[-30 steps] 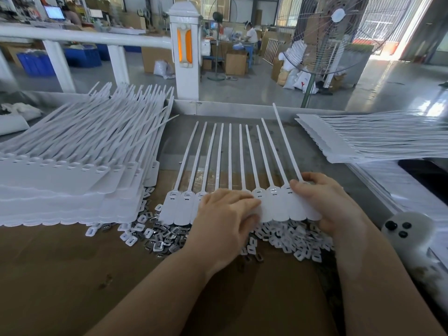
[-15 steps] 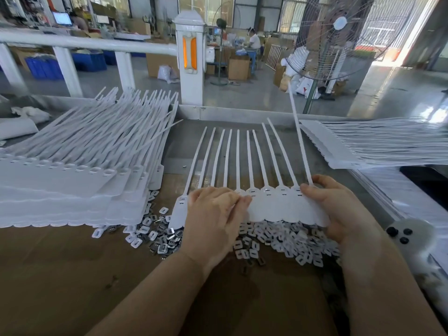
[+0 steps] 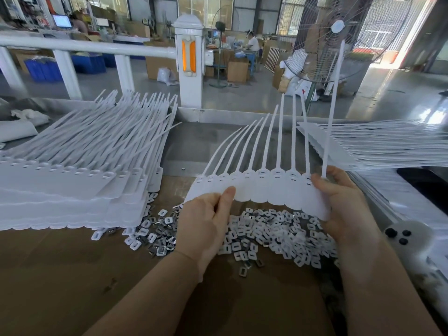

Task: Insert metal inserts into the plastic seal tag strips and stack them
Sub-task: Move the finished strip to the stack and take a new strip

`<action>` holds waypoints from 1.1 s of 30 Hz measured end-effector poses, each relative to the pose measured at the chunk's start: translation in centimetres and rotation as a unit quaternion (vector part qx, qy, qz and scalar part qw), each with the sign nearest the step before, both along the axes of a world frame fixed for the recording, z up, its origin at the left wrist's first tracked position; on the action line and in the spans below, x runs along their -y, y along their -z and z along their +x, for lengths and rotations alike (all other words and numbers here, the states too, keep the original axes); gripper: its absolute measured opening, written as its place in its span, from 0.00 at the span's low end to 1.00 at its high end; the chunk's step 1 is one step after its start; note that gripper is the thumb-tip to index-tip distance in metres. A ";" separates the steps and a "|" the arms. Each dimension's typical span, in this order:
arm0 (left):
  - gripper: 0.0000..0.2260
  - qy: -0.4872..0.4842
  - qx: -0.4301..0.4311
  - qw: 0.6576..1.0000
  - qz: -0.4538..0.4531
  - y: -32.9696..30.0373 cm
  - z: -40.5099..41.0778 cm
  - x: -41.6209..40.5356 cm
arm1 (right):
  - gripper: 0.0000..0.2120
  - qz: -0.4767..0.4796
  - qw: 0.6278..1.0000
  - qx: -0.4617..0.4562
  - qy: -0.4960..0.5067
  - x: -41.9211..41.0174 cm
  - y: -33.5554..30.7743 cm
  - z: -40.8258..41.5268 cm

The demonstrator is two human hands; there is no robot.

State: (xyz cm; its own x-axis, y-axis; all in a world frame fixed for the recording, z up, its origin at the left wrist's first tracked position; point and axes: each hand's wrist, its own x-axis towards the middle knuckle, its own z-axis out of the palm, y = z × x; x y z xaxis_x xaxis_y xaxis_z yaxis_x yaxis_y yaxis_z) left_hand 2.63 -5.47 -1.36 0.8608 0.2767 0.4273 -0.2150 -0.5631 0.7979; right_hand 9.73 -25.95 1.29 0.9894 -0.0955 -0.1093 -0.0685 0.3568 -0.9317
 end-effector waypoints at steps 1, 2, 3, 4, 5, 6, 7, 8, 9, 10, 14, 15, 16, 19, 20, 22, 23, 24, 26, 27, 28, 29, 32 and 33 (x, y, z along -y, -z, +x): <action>0.28 0.006 -0.015 1.000 -0.007 -0.1 0.0 0.1 | 0.12 0.006 1.000 0.004 0.003 -0.1 0.0 0.0; 0.28 0.011 -0.026 1.000 -0.013 -0.1 0.0 0.1 | 0.11 0.014 1.000 0.006 0.005 -0.1 0.1 0.0; 0.27 0.014 -0.035 0.999 -0.016 -0.2 0.1 0.1 | 0.11 0.019 1.000 0.007 0.007 -0.2 0.1 -0.1; 0.26 0.016 -0.044 0.999 -0.019 -0.3 0.2 0.2 | 0.11 0.024 1.000 0.009 0.008 -0.3 0.0 -0.1; 0.24 0.021 -0.054 0.998 -0.023 -0.3 0.4 0.2 | 0.12 0.030 0.999 0.014 0.008 -0.4 0.0 -0.2; 0.23 0.028 -0.062 0.997 -0.031 -0.3 0.6 0.1 | 0.12 0.036 0.999 0.020 0.006 -0.5 -0.1 -0.2; 0.21 0.035 -0.068 0.996 -0.043 -0.3 0.8 0.0 | 0.12 0.040 0.999 0.028 0.003 -0.6 -0.1 -0.3; 0.19 0.041 -0.069 0.995 -0.059 -0.3 1.0 -0.1 | 0.12 0.042 0.998 0.036 -0.001 -0.7 -0.2 -0.3; 0.17 0.047 -0.066 0.994 -0.076 -0.4 1.1 -0.1 | 0.12 0.043 0.998 0.046 -0.005 -0.8 -0.2 -0.4; 0.16 0.052 -0.060 0.993 -0.086 -0.4 1.1 -0.2 | 0.12 0.045 0.997 0.056 -0.008 -0.9 -0.2 -0.4; 0.16 0.059 -0.058 0.993 -0.083 0.1 1.1 -0.2 | 0.14 0.057 0.993 0.104 -0.018 -0.9 -0.2 -0.5; 0.16 0.060 -0.062 0.992 -0.087 0.2 1.1 -0.2 | 0.15 0.057 0.991 0.116 -0.017 -1.0 -0.2 -0.6; 0.15 0.060 -0.066 0.992 -0.090 0.4 1.0 -0.2 | 0.15 0.059 0.990 0.124 -0.014 -1.0 -0.2 -0.6; 0.15 0.059 -0.079 0.991 -0.093 0.6 1.0 -0.2 | 0.14 0.077 0.987 0.138 0.007 -1.0 -0.2 -0.5; 0.15 0.060 -0.081 0.991 -0.091 0.7 1.1 -0.2 | 0.14 0.086 0.986 0.140 0.017 -1.0 -0.2 -0.4; 0.14 0.066 -0.086 0.991 -0.083 0.7 1.0 -0.1 | 0.14 0.099 0.984 0.146 0.039 -1.0 -0.2 -0.2; 0.14 0.068 -0.086 0.991 -0.077 0.7 1.0 -0.1 | 0.14 0.102 0.982 0.148 0.053 -1.0 -0.2 -0.1; 0.14 0.070 -0.086 0.991 -0.070 0.7 1.0 -0.1 | 0.15 0.103 0.981 0.149 0.069 -1.0 -0.2 0.0; 0.15 0.073 -0.088 0.992 -0.056 0.7 1.0 -0.1 | 0.14 0.097 0.979 0.151 0.096 -0.9 -0.1 0.2; 0.15 0.075 -0.089 0.992 -0.047 0.7 1.0 0.0 | 0.14 0.093 0.978 0.152 0.108 -0.9 0.0 0.3; 0.14 0.074 -0.089 0.992 -0.040 0.7 1.0 0.0 | 0.14 0.088 0.977 0.151 0.120 -0.9 0.1 0.4; 0.14 0.073 -0.090 0.993 -0.038 0.8 1.0 0.0 | 0.14 0.081 0.977 0.147 0.133 -0.8 0.2 0.5; 0.14 0.071 -0.093 0.992 -0.041 0.8 0.9 0.0 | 0.13 0.056 0.975 0.129 0.173 -0.9 0.5 0.7; 0.13 0.070 -0.094 0.992 -0.041 0.8 0.9 0.0 | 0.13 0.048 0.974 0.122 0.185 -0.9 0.6 0.8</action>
